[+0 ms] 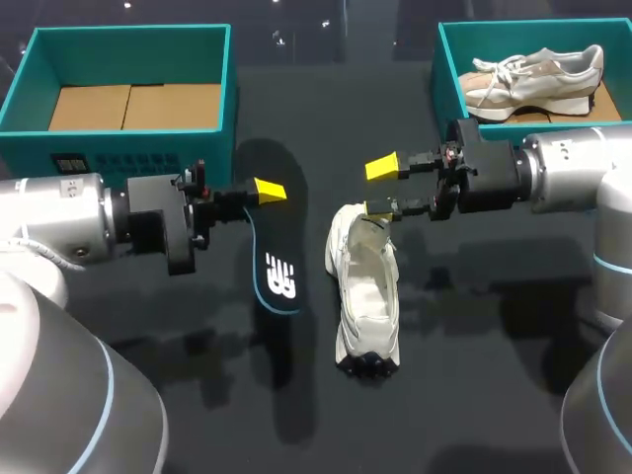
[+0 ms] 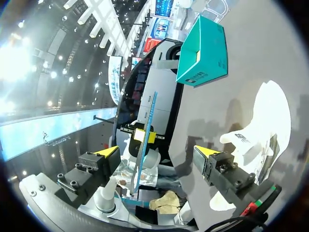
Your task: Take the shoe out of the shoebox, open the shoe tongue, remove and reinsert the insole, then place the shoe into the shoebox
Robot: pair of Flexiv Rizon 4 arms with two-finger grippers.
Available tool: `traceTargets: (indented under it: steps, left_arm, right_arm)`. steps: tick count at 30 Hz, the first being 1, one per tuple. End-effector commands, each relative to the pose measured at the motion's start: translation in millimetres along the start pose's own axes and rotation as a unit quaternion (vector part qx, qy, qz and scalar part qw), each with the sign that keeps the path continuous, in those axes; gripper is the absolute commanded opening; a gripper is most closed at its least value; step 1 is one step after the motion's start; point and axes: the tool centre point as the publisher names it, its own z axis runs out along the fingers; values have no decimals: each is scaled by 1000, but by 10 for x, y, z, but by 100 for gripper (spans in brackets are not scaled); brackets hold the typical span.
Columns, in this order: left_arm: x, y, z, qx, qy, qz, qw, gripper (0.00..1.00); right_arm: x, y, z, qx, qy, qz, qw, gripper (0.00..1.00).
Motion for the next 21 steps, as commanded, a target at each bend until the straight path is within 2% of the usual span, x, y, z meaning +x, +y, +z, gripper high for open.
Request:
traceTargets:
  steps: [1, 4, 8, 10, 11, 21]
  left_arm:
    - [-9, -172, -187, 8, 23, -11, 1000, 0]
    - [-25, -261, -207, 16, 36, -25, 999, 0]
    - [-49, -364, -240, 30, 53, -59, 996, 0]
    - [-56, -408, -246, 40, 69, -94, 992, 0]
    - [-61, -424, -241, 52, 83, -110, 989, 0]
    - [-61, -424, -241, 52, 83, -110, 989, 0]
  right_arm:
    - [44, -83, -85, 49, -78, -83, 992, 100]
    - [27, -183, -239, 66, -82, -166, 980, 100]
    - [-35, -274, -430, 61, -114, -236, 963, 100]
    - [-79, -314, -467, 86, -137, -266, 950, 100]
    - [-123, -316, -469, 113, -145, -275, 944, 100]
    - [-123, -316, -469, 113, -145, -275, 944, 100]
